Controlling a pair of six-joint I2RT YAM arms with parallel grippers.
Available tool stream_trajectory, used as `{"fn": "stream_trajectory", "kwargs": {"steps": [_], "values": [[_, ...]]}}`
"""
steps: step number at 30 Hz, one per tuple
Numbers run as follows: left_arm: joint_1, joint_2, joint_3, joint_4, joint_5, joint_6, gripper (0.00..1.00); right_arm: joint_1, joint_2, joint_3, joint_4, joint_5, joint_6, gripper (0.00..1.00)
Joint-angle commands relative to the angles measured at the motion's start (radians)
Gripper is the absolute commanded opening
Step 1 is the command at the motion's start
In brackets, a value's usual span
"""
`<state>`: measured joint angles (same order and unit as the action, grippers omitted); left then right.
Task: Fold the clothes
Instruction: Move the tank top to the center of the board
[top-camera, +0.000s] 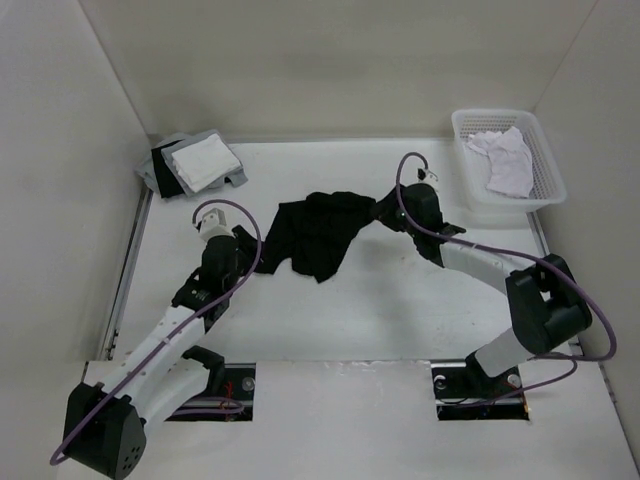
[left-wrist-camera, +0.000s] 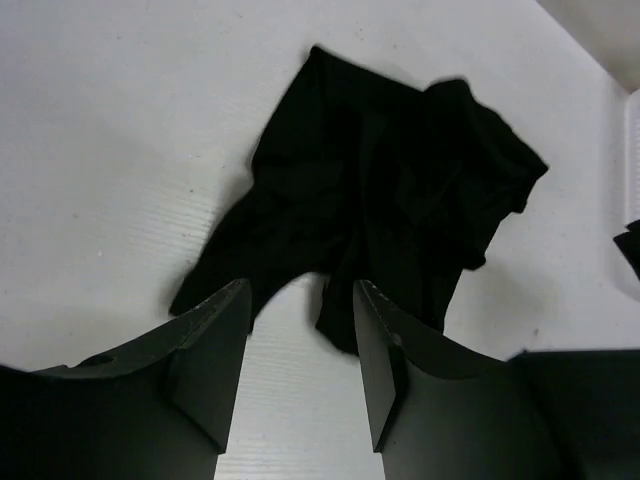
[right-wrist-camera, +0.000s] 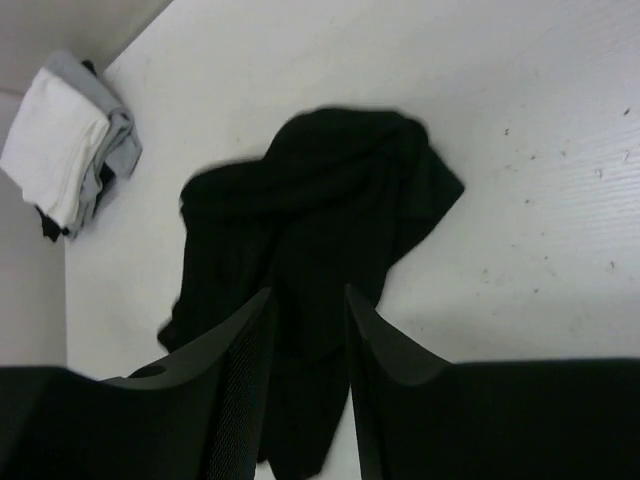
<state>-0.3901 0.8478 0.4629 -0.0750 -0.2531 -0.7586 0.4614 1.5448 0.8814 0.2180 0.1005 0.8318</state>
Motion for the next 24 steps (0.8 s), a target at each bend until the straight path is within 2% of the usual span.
{"fn": "stream_trajectory", "kwargs": {"steps": [1,2,3,5,7,10,14,15,20,22,24], "values": [[-0.039,0.008,-0.009,-0.025,-0.100,0.022,0.43,0.175,-0.178,-0.144,0.042,0.040,-0.082,0.42],[-0.042,0.016,-0.015,-0.029,-0.103,0.018,0.43,0.191,-0.186,-0.160,0.034,0.045,-0.083,0.41],[-0.045,0.029,-0.024,-0.029,-0.104,0.013,0.43,0.237,-0.208,-0.212,0.021,0.053,-0.080,0.34],[-0.028,0.083,-0.049,-0.003,-0.095,-0.020,0.44,0.339,-0.216,-0.280,0.015,0.050,-0.041,0.10],[-0.013,0.129,-0.058,0.039,-0.078,-0.042,0.45,0.407,-0.203,-0.294,0.015,0.060,-0.016,0.04],[0.018,0.195,-0.079,0.136,-0.063,-0.064,0.47,0.476,-0.154,-0.292,0.046,0.102,-0.002,0.09],[0.059,0.295,-0.086,0.259,-0.012,-0.105,0.49,0.486,-0.037,-0.243,0.105,0.102,-0.002,0.38],[0.066,0.324,-0.081,0.279,-0.003,-0.105,0.49,0.486,-0.005,-0.234,0.127,0.099,-0.003,0.41],[0.102,0.428,-0.072,0.342,0.031,-0.117,0.49,0.452,0.145,-0.184,0.204,0.070,0.029,0.43],[0.115,0.450,-0.073,0.368,0.043,-0.123,0.48,0.431,0.196,-0.153,0.215,0.070,0.039,0.41],[0.122,0.470,-0.073,0.389,0.048,-0.125,0.47,0.406,0.234,-0.128,0.230,0.067,0.050,0.33]]}}
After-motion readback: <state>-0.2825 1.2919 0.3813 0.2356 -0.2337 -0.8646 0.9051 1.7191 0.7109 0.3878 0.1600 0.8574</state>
